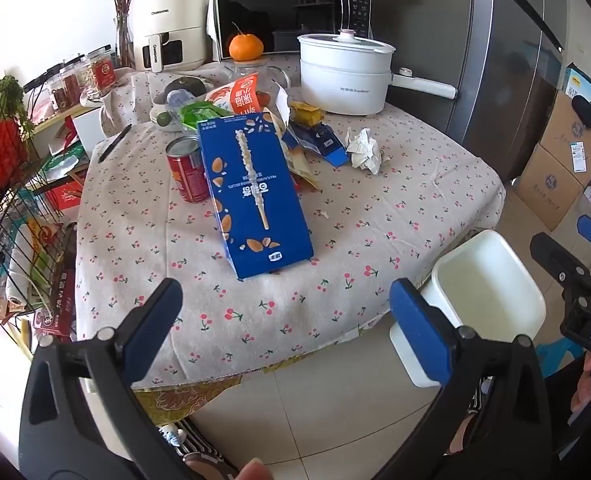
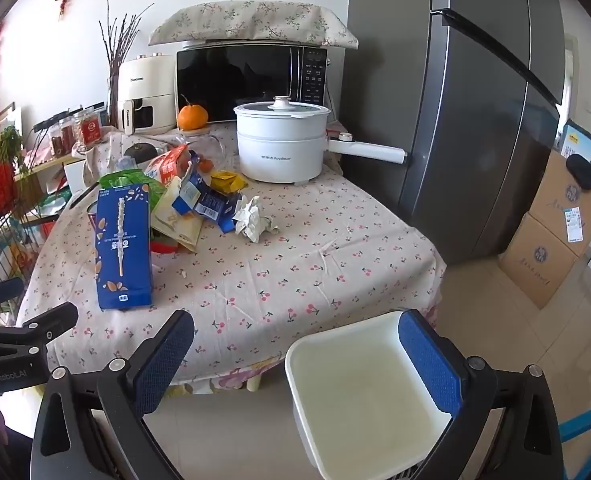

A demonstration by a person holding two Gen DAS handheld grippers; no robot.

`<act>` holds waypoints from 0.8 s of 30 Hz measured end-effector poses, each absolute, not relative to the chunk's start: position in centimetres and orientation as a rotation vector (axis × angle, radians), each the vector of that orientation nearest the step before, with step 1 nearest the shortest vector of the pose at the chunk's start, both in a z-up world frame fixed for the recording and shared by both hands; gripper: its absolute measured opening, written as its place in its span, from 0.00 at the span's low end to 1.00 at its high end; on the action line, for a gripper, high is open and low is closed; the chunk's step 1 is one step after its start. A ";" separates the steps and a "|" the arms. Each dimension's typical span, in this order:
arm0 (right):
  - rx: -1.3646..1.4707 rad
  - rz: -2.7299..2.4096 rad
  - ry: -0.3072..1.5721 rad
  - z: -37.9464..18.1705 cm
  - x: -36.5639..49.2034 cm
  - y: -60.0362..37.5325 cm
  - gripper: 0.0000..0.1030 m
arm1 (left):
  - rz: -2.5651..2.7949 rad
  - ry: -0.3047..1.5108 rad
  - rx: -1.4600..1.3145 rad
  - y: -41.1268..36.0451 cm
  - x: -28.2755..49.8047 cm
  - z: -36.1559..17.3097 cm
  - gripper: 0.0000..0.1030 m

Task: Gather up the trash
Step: 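Move the left tool toward the blue biscuit box while the right tool approaches the crumpled tissue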

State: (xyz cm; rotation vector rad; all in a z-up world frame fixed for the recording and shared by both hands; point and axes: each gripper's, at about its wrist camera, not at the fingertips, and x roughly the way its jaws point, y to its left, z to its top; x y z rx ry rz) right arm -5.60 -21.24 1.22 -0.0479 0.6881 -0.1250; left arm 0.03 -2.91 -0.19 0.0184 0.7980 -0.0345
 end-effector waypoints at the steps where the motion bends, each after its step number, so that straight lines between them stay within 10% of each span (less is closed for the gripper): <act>1: -0.049 -0.127 0.690 1.1 -5.6 -21.2 1.00 | -0.035 0.798 0.019 -2.9 0.0 -0.2 1.00; 24: -0.030 -0.136 0.689 1.1 -5.6 -21.5 1.00 | -0.035 0.792 0.023 -2.9 -0.2 -0.1 1.00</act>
